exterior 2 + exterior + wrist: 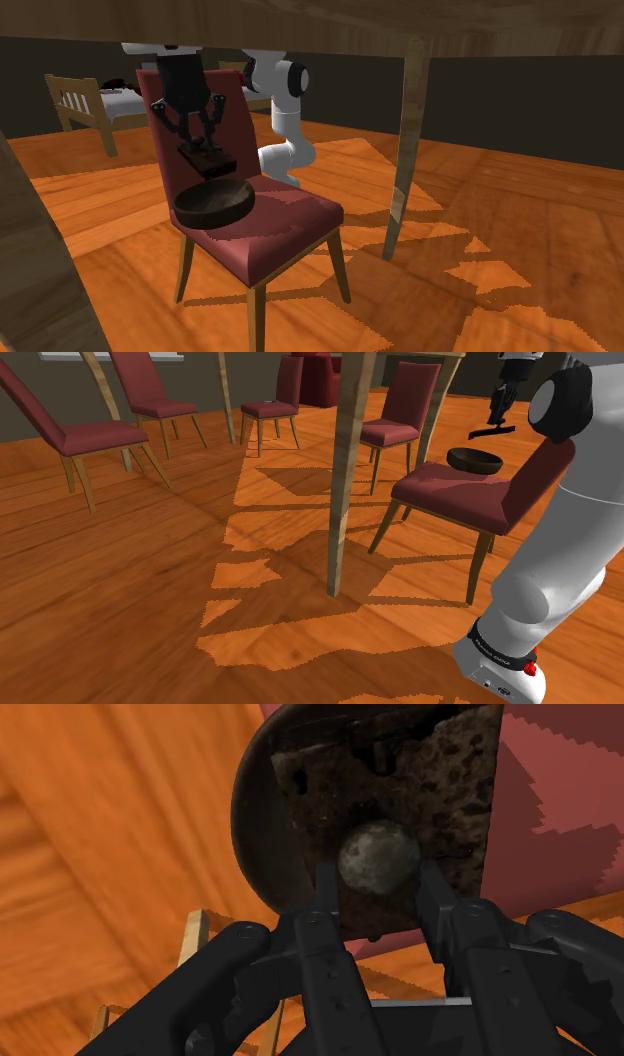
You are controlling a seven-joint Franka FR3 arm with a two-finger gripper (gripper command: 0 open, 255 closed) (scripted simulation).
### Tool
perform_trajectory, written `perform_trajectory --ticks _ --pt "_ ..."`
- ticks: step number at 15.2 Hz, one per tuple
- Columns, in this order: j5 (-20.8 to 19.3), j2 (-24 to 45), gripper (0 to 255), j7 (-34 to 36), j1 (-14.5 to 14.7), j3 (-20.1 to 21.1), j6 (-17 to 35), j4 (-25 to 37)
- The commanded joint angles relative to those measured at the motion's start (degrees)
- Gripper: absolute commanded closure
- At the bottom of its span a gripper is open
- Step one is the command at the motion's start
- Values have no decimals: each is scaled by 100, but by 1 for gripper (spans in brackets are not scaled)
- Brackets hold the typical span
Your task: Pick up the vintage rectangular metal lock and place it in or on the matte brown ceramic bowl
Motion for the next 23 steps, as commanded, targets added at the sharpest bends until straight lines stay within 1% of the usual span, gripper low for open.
perform_trajectory --ticks 1,6,12,20,21,23 --pt "-96 -133 255 49 69 29 203 -294" --pt "-287 -411 255 164 184 99 680 -970" --pt "-442 -649 255 261 252 161 1205 -1667" --pt "-452 -664 255 267 257 163 1246 -1719" --pt "-449 -659 0 266 257 163 1247 -1717" --pt "-443 -650 0 263 256 161 1242 -1704"
